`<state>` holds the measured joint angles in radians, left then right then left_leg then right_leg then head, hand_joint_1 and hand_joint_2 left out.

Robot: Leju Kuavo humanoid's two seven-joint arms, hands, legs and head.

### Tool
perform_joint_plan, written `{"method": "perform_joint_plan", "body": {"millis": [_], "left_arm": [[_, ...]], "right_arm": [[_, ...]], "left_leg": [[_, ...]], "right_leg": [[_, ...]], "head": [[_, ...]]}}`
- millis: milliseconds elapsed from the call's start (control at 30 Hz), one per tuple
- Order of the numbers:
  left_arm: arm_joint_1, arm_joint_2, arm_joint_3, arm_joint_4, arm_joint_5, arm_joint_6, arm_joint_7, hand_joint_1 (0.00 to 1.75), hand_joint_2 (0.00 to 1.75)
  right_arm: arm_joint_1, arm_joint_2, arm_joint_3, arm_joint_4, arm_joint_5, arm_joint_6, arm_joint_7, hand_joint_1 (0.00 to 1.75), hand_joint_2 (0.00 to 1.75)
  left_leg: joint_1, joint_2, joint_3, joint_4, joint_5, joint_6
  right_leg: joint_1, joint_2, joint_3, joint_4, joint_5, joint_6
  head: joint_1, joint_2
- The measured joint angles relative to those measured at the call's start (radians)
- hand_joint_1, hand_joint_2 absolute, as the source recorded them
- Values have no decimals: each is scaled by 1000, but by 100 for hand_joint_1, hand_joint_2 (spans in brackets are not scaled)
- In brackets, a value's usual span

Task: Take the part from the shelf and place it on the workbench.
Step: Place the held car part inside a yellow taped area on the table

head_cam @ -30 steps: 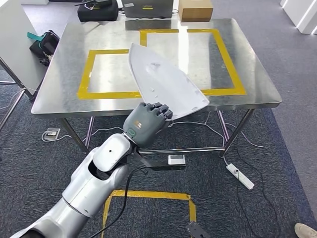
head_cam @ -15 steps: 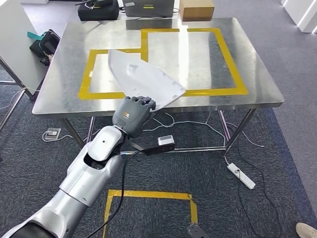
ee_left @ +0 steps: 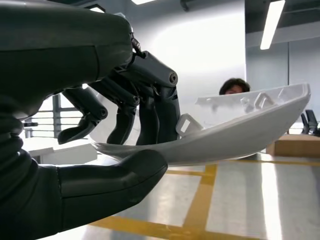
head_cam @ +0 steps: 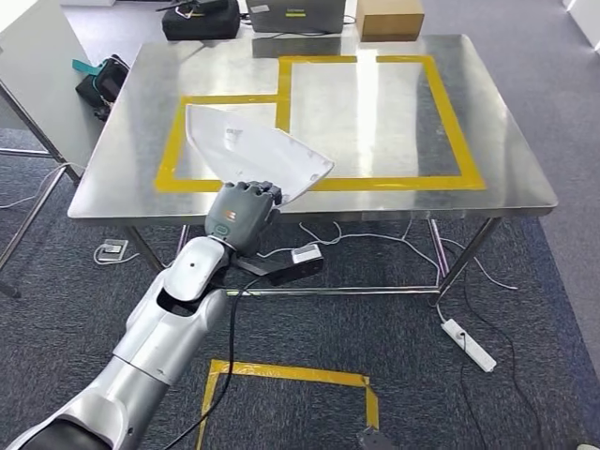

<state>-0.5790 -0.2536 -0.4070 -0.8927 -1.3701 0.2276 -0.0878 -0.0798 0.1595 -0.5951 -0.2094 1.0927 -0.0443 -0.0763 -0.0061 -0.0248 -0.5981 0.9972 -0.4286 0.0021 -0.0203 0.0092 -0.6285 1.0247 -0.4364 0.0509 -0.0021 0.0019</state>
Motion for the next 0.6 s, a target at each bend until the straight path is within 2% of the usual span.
{"method": "perform_joint_plan", "body": {"millis": [67, 100, 133, 200, 233, 267, 300, 333, 367, 400, 433, 467, 533, 600], "left_arm": [[2, 0, 7, 1, -4, 0, 1, 175, 175], [1, -1, 12, 2, -6, 0, 1, 175, 175], [1, -1, 16, 2, -7, 0, 1, 175, 175], [2, 1, 20, 3, -9, 0, 2, 175, 175], [5, 2, 21, 5, -9, 0, 2, 175, 175], [8, 3, 23, 7, -9, -1, 2, 175, 175], [10, 3, 24, 8, -9, -1, 2, 175, 175], [10, 3, 25, 9, -9, -1, 2, 175, 175], [9, 3, 27, 9, -10, -1, 2, 175, 175], [8, 3, 28, 9, -10, -1, 2, 175, 175], [7, 3, 29, 9, -10, -1, 2, 175, 175], [6, 3, 30, 9, -10, -1, 2, 175, 175], [6, 2, 33, 9, -10, -1, 2, 175, 175], [5, 1, 39, 9, -12, 0, 4, 175, 175]], "right_arm": [[2, 0, -4, 0, 6, 0, 0, 0, 0], [3, 0, -6, 0, 8, 0, -1, 0, 0], [3, 0, -8, 0, 10, 0, -1, 0, 0], [2, 0, -10, 0, 11, 0, -2, 0, 0], [2, 0, -12, 0, 11, 0, -1, 0, 0], [3, 0, -14, 0, 11, 0, -1, 0, 0], [3, 0, -16, 0, 11, 0, -1, 0, 0], [4, 0, -16, 0, 11, 0, -1, 0, 0], [4, 0, -17, 0, 11, 0, -1, 0, 0], [4, 0, -17, 0, 11, 0, -1, 0, 0], [3, 0, -17, 0, 11, 0, -1, 0, 0], [2, 0, -17, 0, 11, 0, -1, 0, 0], [1, 0, -17, 0, 12, 0, -1, 0, 0], [0, 0, -18, 0, 13, -1, -2, 0, 0]], "left_leg": [[1, 3, -3, 14, -2, -9], [2, 6, -18, 44, -6, -14], [3, 9, -45, 93, -17, -19], [4, 12, -129, 222, -60, -27], [4, 12, -165, 268, -77, -28], [4, 12, -187, 285, -78, -27], [3, 12, -190, 266, -58, -23], [2, 13, -174, 213, -19, -17], [-1, 14, -147, 143, 29, -10], [-5, 16, -120, 76, 62, -2], [-8, 18, -100, 28, 77, 2], [-10, 19, -89, 1, 81, 7], [-10, 17, -78, -11, 70, 14], [-6, 15, -61, -16, 68, 24]], "right_leg": [[-1, 1, 11, 1, 4, -13], [-1, 1, 18, 0, 1, -19], [-2, 1, 25, -1, -3, -25], [-1, 0, 37, -1, -15, -34], [0, 0, 44, -1, -21, -35], [1, 0, 51, -1, -28, -36], [2, 0, 61, -1, -36, -36], [3, 1, 72, -1, -43, -35], [4, 1, 82, -2, -51, -33], [5, 1, 91, -2, -60, -30], [7, 1, 97, -4, -68, -25], [8, 1, 103, -7, -73, -19], [10, -1, 115, -13, -76, -4], [10, -2, 107, 17, -80, 6]], "head": [[-1, 0], [-1, 0], [-1, 0], [-1, 0], [-1, 0], [-1, 0], [-1, 0], [-1, 0], [-1, 0], [-1, 0], [-1, 0], [-1, 0], [-2, 0], [0, 0]]}}
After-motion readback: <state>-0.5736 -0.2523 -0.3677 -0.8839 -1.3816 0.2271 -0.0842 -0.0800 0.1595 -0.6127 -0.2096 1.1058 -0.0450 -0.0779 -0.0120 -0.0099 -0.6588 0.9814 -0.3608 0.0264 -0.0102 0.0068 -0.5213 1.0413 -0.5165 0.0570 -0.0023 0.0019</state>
